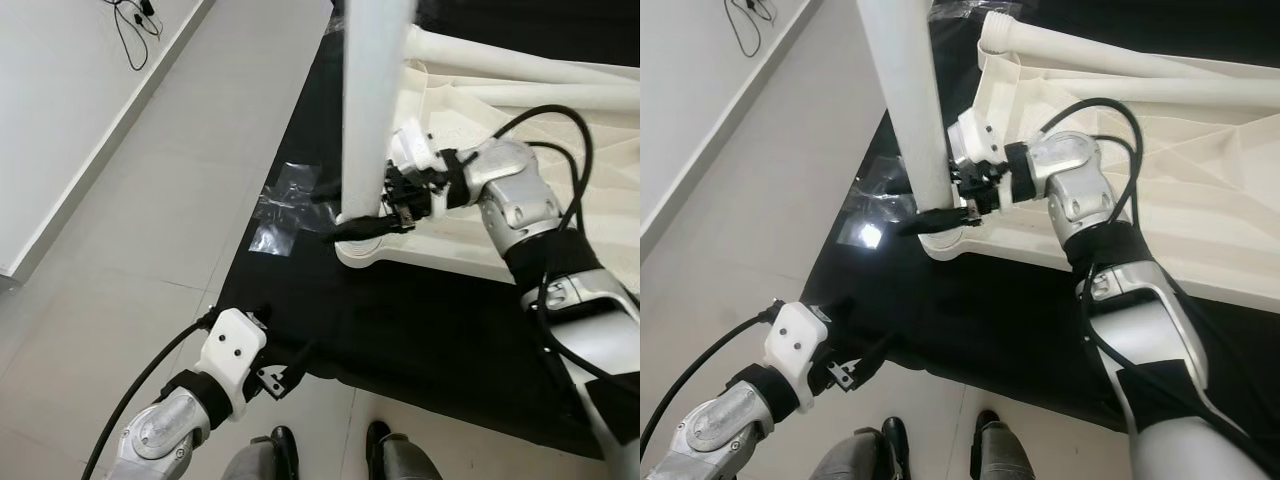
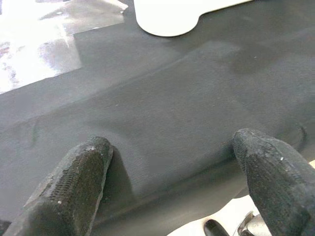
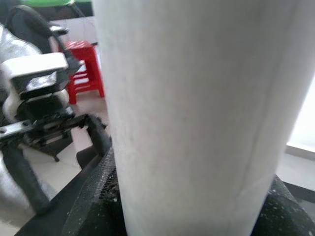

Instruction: Building children table

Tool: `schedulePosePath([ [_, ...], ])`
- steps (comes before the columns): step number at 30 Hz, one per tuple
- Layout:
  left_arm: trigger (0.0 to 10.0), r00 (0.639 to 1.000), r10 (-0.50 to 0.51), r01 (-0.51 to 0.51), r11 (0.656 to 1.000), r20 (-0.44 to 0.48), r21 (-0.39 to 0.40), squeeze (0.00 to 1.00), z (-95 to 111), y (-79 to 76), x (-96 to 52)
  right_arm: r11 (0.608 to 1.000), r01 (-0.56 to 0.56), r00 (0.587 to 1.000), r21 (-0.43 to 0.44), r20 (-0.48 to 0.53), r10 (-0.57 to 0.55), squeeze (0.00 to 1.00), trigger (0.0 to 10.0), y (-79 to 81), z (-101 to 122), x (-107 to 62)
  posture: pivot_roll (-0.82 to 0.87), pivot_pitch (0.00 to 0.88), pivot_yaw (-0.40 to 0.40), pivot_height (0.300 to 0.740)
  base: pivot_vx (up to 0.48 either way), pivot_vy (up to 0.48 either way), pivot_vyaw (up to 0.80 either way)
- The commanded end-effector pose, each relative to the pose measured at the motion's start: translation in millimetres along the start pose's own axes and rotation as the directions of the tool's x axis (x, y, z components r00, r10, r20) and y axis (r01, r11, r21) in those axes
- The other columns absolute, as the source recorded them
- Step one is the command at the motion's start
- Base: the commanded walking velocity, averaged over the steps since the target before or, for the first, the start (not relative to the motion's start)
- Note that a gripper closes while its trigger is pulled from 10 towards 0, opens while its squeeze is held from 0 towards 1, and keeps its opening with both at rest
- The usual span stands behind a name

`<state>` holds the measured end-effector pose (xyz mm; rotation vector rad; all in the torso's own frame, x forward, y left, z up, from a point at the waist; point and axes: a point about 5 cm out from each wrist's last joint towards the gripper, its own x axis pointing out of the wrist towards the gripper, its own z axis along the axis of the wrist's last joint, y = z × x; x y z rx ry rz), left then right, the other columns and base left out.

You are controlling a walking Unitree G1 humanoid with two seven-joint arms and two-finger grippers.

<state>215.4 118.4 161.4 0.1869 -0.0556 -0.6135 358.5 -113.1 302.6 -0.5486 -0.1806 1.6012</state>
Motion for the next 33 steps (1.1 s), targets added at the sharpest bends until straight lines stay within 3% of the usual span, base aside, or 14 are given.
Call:
schedulePosePath([
  [1,10.0,0.999,-0.020,0.019,1.000,-0.046,-0.017,0.00,-7.7,-3.1,-3.7,0.995,0.037,0.998,0.094,-0.045,-0.033,0.00,10.0,4.9,-21.5,15.9,0.06,0.377,0.065,0.740,0.000,0.000,0.00],
  [8,10.0,0.999,-0.017,0.016,1.000,-0.043,-0.018,0.00,-7.4,-3.3,-2.8,0.959,0.243,0.967,0.149,-0.117,-0.227,0.00,10.0,0.4,-38.5,15.6,0.05,0.381,0.059,0.740,0.000,0.000,0.00],
  [12,10.0,0.999,-0.015,0.015,1.000,-0.042,-0.019,0.00,-7.5,-3.5,-2.5,0.900,0.391,0.918,0.193,-0.149,-0.367,0.00,10.0,-1.0,-48.2,9.9,0.04,0.382,0.047,0.740,0.000,0.000,0.00],
  [13,10.0,0.999,-0.015,0.014,1.000,-0.042,-0.020,0.00,-7.8,-3.9,-2.7,0.854,0.475,0.878,0.212,-0.169,-0.447,0.00,10.0,2.1,-54.6,6.5,0.03,0.382,0.036,0.740,0.000,0.000,0.00],
  [14,10.0,0.999,-0.015,0.014,1.000,-0.042,-0.020,0.00,-7.8,-3.9,-2.7,0.854,0.475,0.878,0.212,-0.169,-0.447,0.00,10.0,2.1,-54.6,6.5,0.03,0.382,0.036,0.740,0.000,0.000,0.00],
  [17,10.0,0.999,-0.007,0.006,1.000,-0.041,-0.023,0.00,-8.5,-4.3,-3.5,0.670,0.703,0.711,0.240,-0.278,-0.646,0.00,10.0,40.4,-78.8,8.2,0.03,0.384,0.022,0.740,0.000,0.000,0.00],
  [18,10.0,0.999,-0.007,0.006,1.000,-0.041,-0.023,0.00,-8.5,-4.3,-3.5,0.670,0.703,0.711,0.240,-0.278,-0.646,0.00,10.0,40.4,-78.8,8.2,0.03,0.384,0.022,0.740,0.000,0.000,0.00],
  [20,10.0,0.999,-0.003,0.002,1.000,-0.041,-0.023,0.00,-8.6,-2.3,-4.0,0.419,0.888,0.459,0.189,-0.401,-0.793,0.00,10.0,73.2,-90.4,16.0,0.02,0.385,0.026,0.740,0.000,0.000,0.00],
  [21,10.0,0.999,-0.003,0.002,1.000,-0.041,-0.023,0.00,-8.6,-2.3,-4.0,0.419,0.888,0.459,0.189,-0.401,-0.793,0.00,10.0,73.2,-90.4,16.0,0.02,0.385,0.026,0.740,0.000,0.000,0.00],
  [23,10.0,0.999,-0.003,0.002,1.000,-0.041,-0.023,0.00,-8.5,-0.4,-2.8,0.265,0.944,0.326,0.197,-0.434,-0.840,0.00,10.0,110.1,-89.2,37.7,0.02,0.385,0.034,0.740,0.000,0.000,0.00],
  [24,10.0,0.999,-0.003,0.002,1.000,-0.041,-0.023,0.00,-8.5,-0.4,-2.8,0.265,0.944,0.326,0.197,-0.434,-0.840,0.00,10.0,110.1,-89.2,37.7,0.02,0.385,0.034,0.740,0.000,0.000,0.00],
  [26,10.0,0.999,-0.004,0.004,1.000,-0.042,-0.014,0.00,-10.1,2.3,-0.1,0.242,0.953,0.296,0.181,-0.392,-0.871,0.00,10.0,105.4,-83.6,57.1,0.02,0.361,0.060,0.740,0.000,0.000,0.00],
  [29,10.0,0.999,-0.009,0.009,1.000,-0.044,-0.003,0.00,-12.3,4.8,3.5,0.243,0.951,0.298,0.189,-0.367,-0.881,0.00,10.0,89.1,-77.0,64.5,0.02,0.338,0.058,0.740,0.000,0.000,0.00],
  [33,10.0,0.999,-0.004,0.004,1.000,-0.042,0.002,0.00,-13.3,7.2,6.4,0.247,0.947,0.308,0.204,-0.369,-0.877,0.00,10.0,82.4,-73.9,66.7,0.01,0.320,0.060,0.740,0.000,0.000,0.00],
])
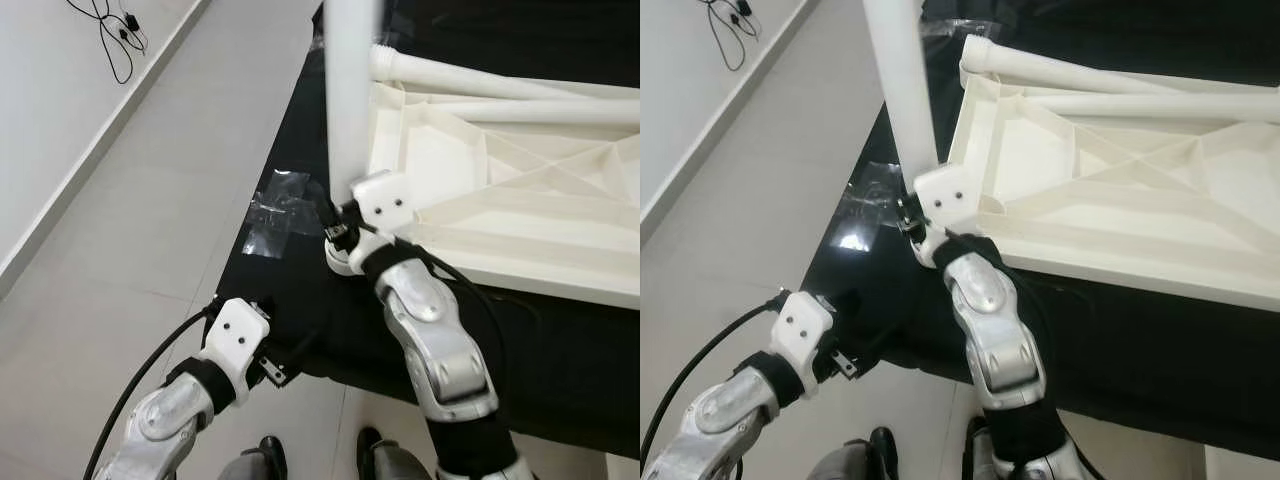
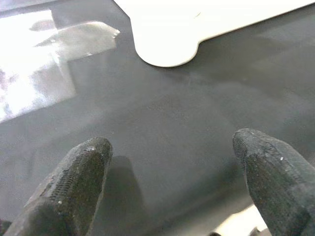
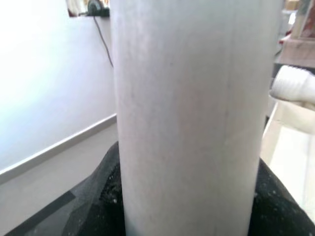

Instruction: Building children table

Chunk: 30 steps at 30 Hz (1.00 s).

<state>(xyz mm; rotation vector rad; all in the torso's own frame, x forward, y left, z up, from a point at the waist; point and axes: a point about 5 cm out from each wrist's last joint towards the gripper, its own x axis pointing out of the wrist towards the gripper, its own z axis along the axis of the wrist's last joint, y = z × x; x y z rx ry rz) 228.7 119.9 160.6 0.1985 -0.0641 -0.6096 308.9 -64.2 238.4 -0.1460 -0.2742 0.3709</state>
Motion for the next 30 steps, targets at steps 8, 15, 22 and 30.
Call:
schedulePosePath([
  [8,10.0,0.999,0.013,-0.013,1.000,-0.041,0.006,0.00,-12.1,2.5,0.3,0.994,0.088,0.962,0.061,-0.265,-0.069,0.00,10.0,-11.3,-45.2,-5.9,0.01,0.299,0.053,0.740,0.000,0.000,0.00],
  [15,10.0,0.999,0.023,-0.022,1.000,-0.036,0.013,0.00,-12.6,5.5,1.6,0.969,0.108,0.981,0.222,-0.180,-0.068,0.00,10.0,-13.3,-40.7,-5.9,0.01,0.296,0.054,0.740,0.000,0.000,0.00],
  [22,10.0,0.999,0.018,-0.018,1.000,-0.030,0.012,0.00,-13.8,5.5,4.6,0.944,-0.116,0.993,0.309,0.067,0.100,0.00,10.0,-22.6,-7.8,7.0,-0.02,0.283,0.049,0.740,0.000,0.000,0.00],
  [30,10.0,0.999,0.015,-0.015,1.000,-0.028,0.012,0.00,-16.6,5.6,7.7,0.905,-0.306,0.935,0.295,0.270,0.229,0.00,10.0,-45.2,32.8,18.1,-0.02,0.261,0.045,0.740,0.000,0.000,0.00],
])
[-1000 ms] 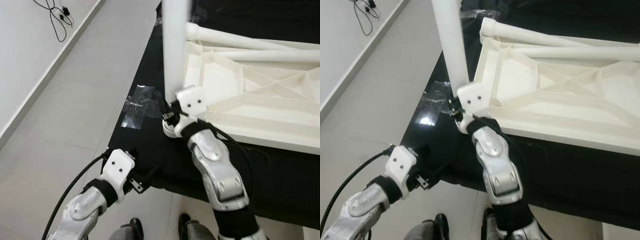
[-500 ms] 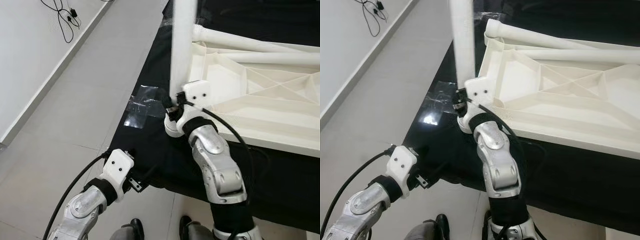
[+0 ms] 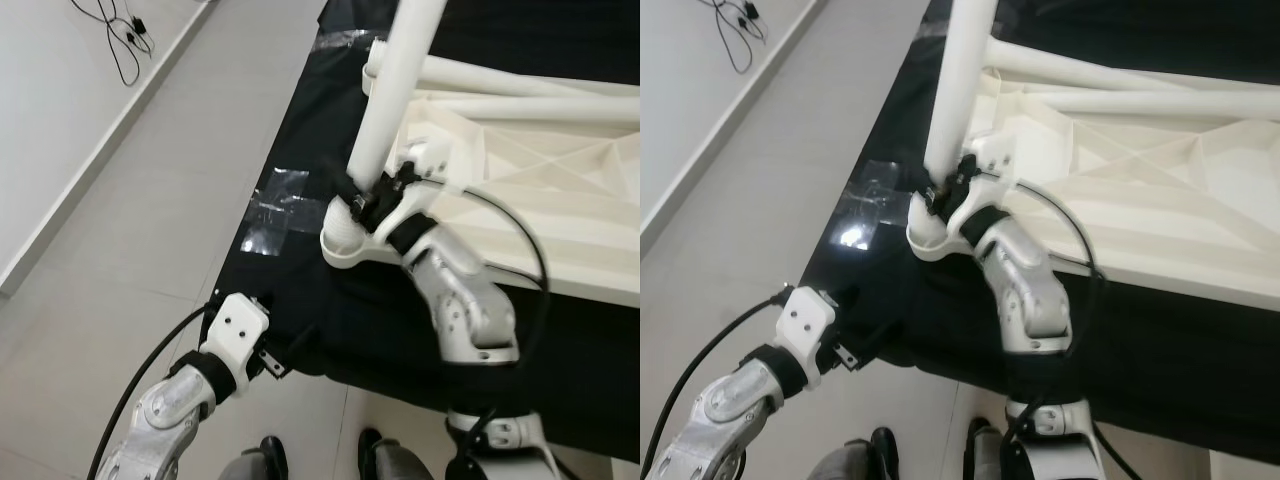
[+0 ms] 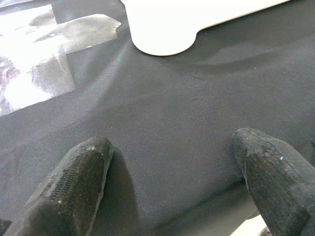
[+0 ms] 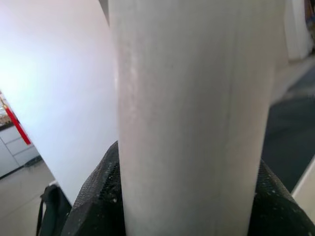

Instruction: Building children table

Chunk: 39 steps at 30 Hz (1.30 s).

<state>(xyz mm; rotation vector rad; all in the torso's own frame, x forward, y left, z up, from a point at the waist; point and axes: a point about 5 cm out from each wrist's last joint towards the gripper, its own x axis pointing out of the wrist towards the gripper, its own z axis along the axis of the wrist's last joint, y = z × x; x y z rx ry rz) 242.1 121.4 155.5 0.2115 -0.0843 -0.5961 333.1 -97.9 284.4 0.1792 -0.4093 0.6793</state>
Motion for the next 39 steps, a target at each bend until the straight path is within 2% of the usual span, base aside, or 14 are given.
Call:
schedulePosePath([
  [1,10.0,0.999,0.000,-0.001,1.000,-0.042,-0.006,0.00,-9.7,-2.1,-2.6,0.999,-0.025,1.000,0.020,0.013,0.025,0.00,10.0,2.8,-1.5,-1.4,-0.02,0.261,0.045,0.740,0.000,0.000,0.00],
  [6,10.0,0.997,0.059,-0.058,0.998,-0.041,0.018,0.00,-9.5,6.2,-2.2,0.991,-0.062,0.991,0.118,0.128,0.047,0.00,10.0,-2.9,16.2,2.7,-0.01,0.238,0.044,0.740,0.000,0.000,0.00],
  [11,10.0,0.995,0.090,-0.088,0.996,-0.041,0.030,0.00,-8.6,13.3,-3.0,0.986,-0.064,0.986,0.154,0.159,0.039,0.00,10.0,-5.3,19.9,2.4,-0.01,0.234,0.045,0.740,0.000,0.000,0.00],
  [14,10.0,0.986,0.161,-0.158,0.984,-0.032,0.078,0.00,-2.8,37.2,-6.8,0.982,-0.055,0.982,0.180,0.186,0.021,0.00,10.0,-15.6,23.2,1.5,0.00,0.226,0.052,0.740,0.000,0.000,0.00],
  [15,10.0,0.986,0.161,-0.158,0.984,-0.032,0.078,0.00,-2.8,37.2,-6.8,0.982,-0.055,0.982,0.180,0.186,0.021,0.00,10.0,-15.6,23.2,1.5,0.00,0.226,0.052,0.740,0.000,0.000,0.00],
  [19,10.0,0.958,0.288,-0.286,0.946,0.009,0.151,0.00,16.5,75.8,-14.1,0.990,0.020,0.988,0.142,0.152,-0.041,0.00,10.0,-33.9,20.0,0.5,0.02,0.220,0.059,0.740,0.000,0.000,0.00],
  [25,10.0,0.926,0.375,-0.375,0.905,0.037,0.200,0.00,29.3,96.1,-17.9,0.990,0.107,0.990,0.096,0.085,-0.115,0.00,10.0,-46.1,9.9,-1.3,0.02,0.213,0.058,0.740,0.000,0.000,0.00],
  [28,10.0,0.897,0.436,-0.441,0.869,0.077,0.226,0.00,41.0,109.5,-19.0,0.989,0.138,0.989,0.060,0.052,-0.141,0.00,10.0,-49.7,4.9,-1.3,0.02,0.206,0.056,0.740,0.000,0.000,0.00],
  [29,10.0,0.873,0.460,-0.485,0.854,0.163,0.186,0.00,63.3,121.2,-13.9,0.988,0.145,0.989,-0.042,-0.004,-0.146,0.00,10.0,-49.2,-2.0,0.0,0.02,0.201,0.057,0.740,0.000,0.000,0.00],
  [32,10.0,0.895,0.342,-0.368,0.929,0.285,0.041,0.00,93.4,116.2,4.2,0.984,0.079,0.994,-0.157,-0.057,-0.088,0.00,10.0,-37.2,-10.8,2.0,0.02,0.191,0.060,0.740,0.000,0.000,0.00],
  [33,10.0,0.895,0.342,-0.368,0.929,0.285,0.041,0.00,93.4,116.2,4.2,0.984,0.079,0.994,-0.157,-0.057,-0.088,0.00,10.0,-37.2,-10.8,2.0,0.02,0.191,0.060,0.740,0.000,0.000,0.00],
  [35,10.0,0.904,0.224,-0.222,0.974,0.365,-0.047,0.00,112.3,106.8,14.7,0.975,0.009,0.996,-0.223,-0.086,-0.029,0.00,10.0,-26.6,-17.4,3.4,0.00,0.184,0.066,0.740,0.000,0.000,0.00],
  [36,10.0,0.904,0.224,-0.222,0.974,0.365,-0.047,0.00,112.3,106.8,14.7,0.975,0.009,0.996,-0.223,-0.086,-0.029,0.00,10.0,-26.6,-17.4,3.4,0.00,0.184,0.066,0.740,0.000,0.000,0.00],
  [39,10.0,0.874,0.061,0.001,0.992,0.481,-0.128,0.00,142.5,95.8,27.5,0.939,-0.109,0.990,-0.325,-0.121,0.073,0.00,10.0,-9.3,-22.2,5.5,0.00,0.170,0.069,0.740,0.000,0.000,0.00],
])
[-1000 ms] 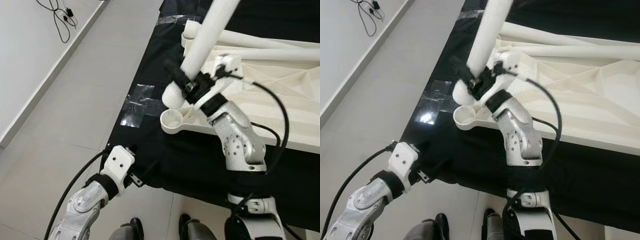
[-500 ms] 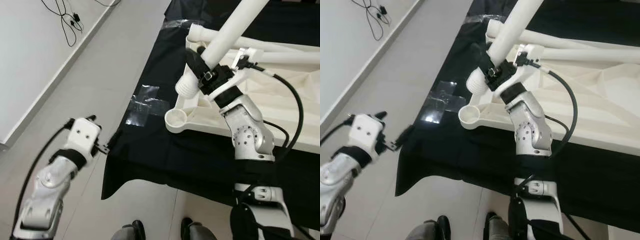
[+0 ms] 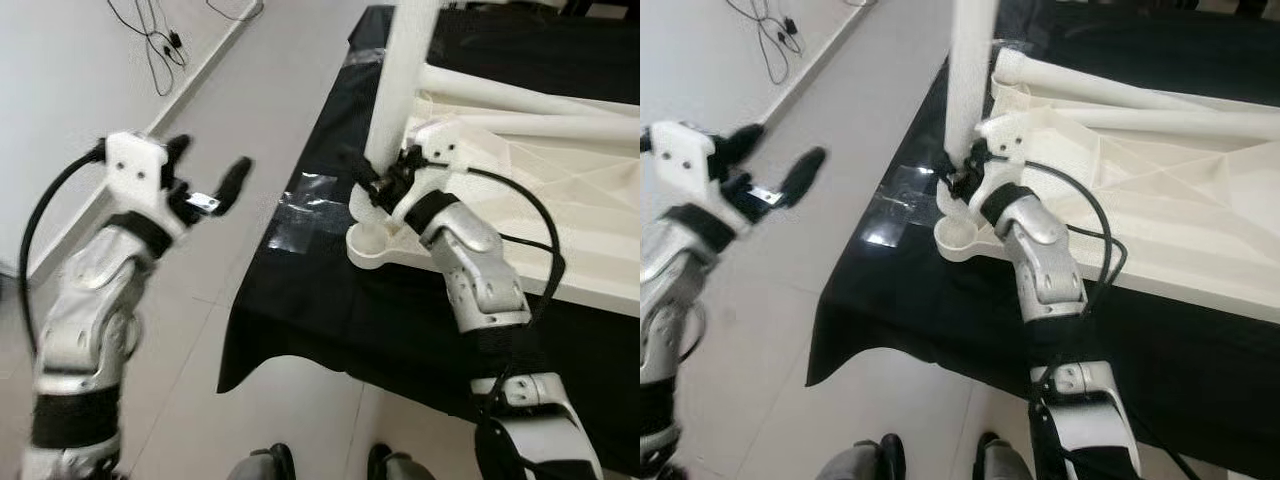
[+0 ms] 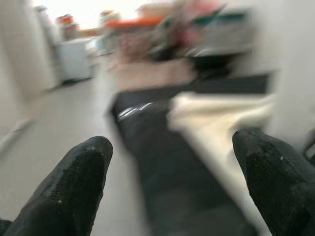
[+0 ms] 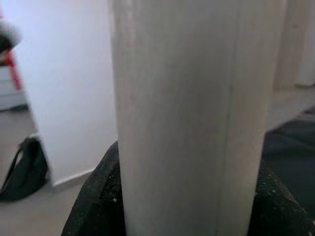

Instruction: Building children table

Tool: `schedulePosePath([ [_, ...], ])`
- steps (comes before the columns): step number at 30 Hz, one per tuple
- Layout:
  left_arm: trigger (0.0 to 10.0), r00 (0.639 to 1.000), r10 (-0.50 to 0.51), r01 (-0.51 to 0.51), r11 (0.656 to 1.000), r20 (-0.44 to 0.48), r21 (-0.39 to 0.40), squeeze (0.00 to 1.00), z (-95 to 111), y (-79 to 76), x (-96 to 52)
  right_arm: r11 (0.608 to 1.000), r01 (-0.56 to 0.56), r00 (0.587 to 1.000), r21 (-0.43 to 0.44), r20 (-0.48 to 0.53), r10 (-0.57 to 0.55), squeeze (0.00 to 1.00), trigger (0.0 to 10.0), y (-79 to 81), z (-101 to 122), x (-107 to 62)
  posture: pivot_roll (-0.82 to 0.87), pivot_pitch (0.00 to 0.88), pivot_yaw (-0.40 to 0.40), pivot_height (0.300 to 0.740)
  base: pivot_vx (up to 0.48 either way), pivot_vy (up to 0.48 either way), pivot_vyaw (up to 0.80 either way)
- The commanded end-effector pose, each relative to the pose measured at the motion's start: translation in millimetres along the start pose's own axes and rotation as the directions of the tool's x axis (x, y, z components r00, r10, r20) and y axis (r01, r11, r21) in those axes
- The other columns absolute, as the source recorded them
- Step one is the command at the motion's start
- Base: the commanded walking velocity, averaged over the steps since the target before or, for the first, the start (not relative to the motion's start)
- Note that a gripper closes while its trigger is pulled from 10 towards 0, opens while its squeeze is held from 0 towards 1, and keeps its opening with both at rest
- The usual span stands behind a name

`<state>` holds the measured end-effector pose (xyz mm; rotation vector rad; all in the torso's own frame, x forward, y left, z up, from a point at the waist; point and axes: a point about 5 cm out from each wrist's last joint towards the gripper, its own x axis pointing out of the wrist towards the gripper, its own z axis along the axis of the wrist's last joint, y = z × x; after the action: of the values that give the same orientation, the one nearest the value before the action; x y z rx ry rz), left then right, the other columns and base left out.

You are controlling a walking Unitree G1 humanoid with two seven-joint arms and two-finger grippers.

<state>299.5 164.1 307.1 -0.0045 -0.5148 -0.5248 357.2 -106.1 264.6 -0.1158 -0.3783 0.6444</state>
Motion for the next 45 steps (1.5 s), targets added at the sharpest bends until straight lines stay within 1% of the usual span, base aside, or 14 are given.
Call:
schedulePosePath([
  [1,10.0,0.997,-0.067,0.070,0.995,0.043,-0.071,0.00,8.1,-4.8,5.4,0.995,-0.066,0.997,-0.079,0.021,0.068,0.00,10.0,12.3,4.3,1.6,0.00,0.170,0.069,0.740,0.000,0.000,0.00],
  [3,10.0,0.995,-0.086,0.091,0.992,0.058,-0.090,0.00,11.3,-5.5,9.5,0.991,-0.080,0.996,-0.105,0.020,0.082,0.00,10.0,14.5,5.4,2.3,0.00,0.170,0.069,0.740,0.000,0.000,0.00],
  [6,10.0,0.973,-0.180,0.201,0.968,0.145,-0.147,0.00,29.5,-9.9,29.4,0.970,-0.166,0.984,-0.181,0.033,0.174,0.00,10.0,28.9,12.0,6.0,0.00,0.152,0.067,0.740,0.000,0.000,0.00],
  [11,10.0,0.941,-0.273,0.308,0.937,0.203,-0.168,0.00,41.5,-18.5,46.4,0.954,-0.224,0.970,-0.201,0.048,0.238,0.00,10.0,40.1,15.8,9.5,0.00,0.142,0.067,0.740,0.000,0.000,0.00],
  [13,10.0,0.941,-0.273,0.308,0.937,0.203,-0.168,0.00,41.5,-18.5,46.4,0.954,-0.224,0.970,-0.201,0.048,0.238,0.00,10.0,40.1,15.8,9.5,0.00,0.142,0.067,0.740,0.000,0.000,0.00],
  [18,10.0,0.863,-0.468,0.496,0.854,0.188,-0.154,0.00,40.4,-38.6,52.6,0.945,-0.256,0.960,-0.205,0.057,0.273,0.00,10.0,47.6,16.7,12.2,-0.01,0.139,0.068,0.740,0.000,0.000,0.00],
  [20,10.0,0.850,-0.494,0.520,0.841,0.181,-0.150,0.00,39.4,-41.1,51.0,0.956,-0.233,0.966,-0.176,0.068,0.248,0.00,10.0,44.4,16.9,13.3,-0.01,0.139,0.069,0.740,0.000,0.000,0.00],
  [23,10.0,0.852,-0.494,0.519,0.841,0.174,-0.153,0.00,37.8,-40.3,48.9,0.977,-0.179,0.978,-0.119,0.084,0.189,0.00,10.0,36.4,17.5,14.9,-0.01,0.139,0.067,0.740,0.000,0.000,0.00],
  [24,10.0,0.853,-0.497,0.519,0.840,0.162,-0.156,0.00,36.4,-38.4,47.0,0.993,-0.105,0.989,-0.053,0.094,0.110,0.00,10.0,23.8,19.1,16.2,-0.01,0.140,0.064,0.740,0.000,0.000,0.00],
  [27,10.0,0.854,-0.499,0.518,0.842,0.150,-0.149,0.00,35.6,-36.8,44.3,0.998,-0.058,0.994,-0.023,0.093,0.060,0.00,10.0,15.2,19.7,16.6,-0.01,0.140,0.064,0.740,0.000,0.000,0.00],
  [36,10.0,0.845,-0.519,0.533,0.839,0.129,-0.112,0.00,36.3,-39.1,35.2,0.999,-0.010,0.998,-0.049,0.059,0.013,0.00,10.0,7.2,15.9,16.4,-0.01,0.141,0.059,0.740,0.000,0.000,0.00],
  [39,10.0,0.849,-0.513,0.525,0.847,0.128,-0.081,0.00,39.2,-38.5,38.8,0.984,-0.099,0.993,-0.151,0.054,0.109,0.00,10.0,23.2,16.0,17.4,-0.01,0.137,0.059,0.740,0.000,0.000,0.00],
  [41,10.0,0.857,-0.504,0.509,0.860,0.107,-0.030,0.00,39.6,-38.6,45.0,0.950,-0.201,0.976,-0.240,0.035,0.215,0.00,10.0,42.7,14.7,18.5,-0.01,0.135,0.061,0.740,0.000,0.000,0.00],
  [45,10.0,0.863,-0.495,0.498,0.867,0.100,0.001,0.00,39.6,-39.9,52.0,0.921,-0.267,0.959,-0.283,0.018,0.283,0.00,10.0,58.3,12.0,19.3,-0.01,0.128,0.064,0.740,0.000,0.000,0.00],
])
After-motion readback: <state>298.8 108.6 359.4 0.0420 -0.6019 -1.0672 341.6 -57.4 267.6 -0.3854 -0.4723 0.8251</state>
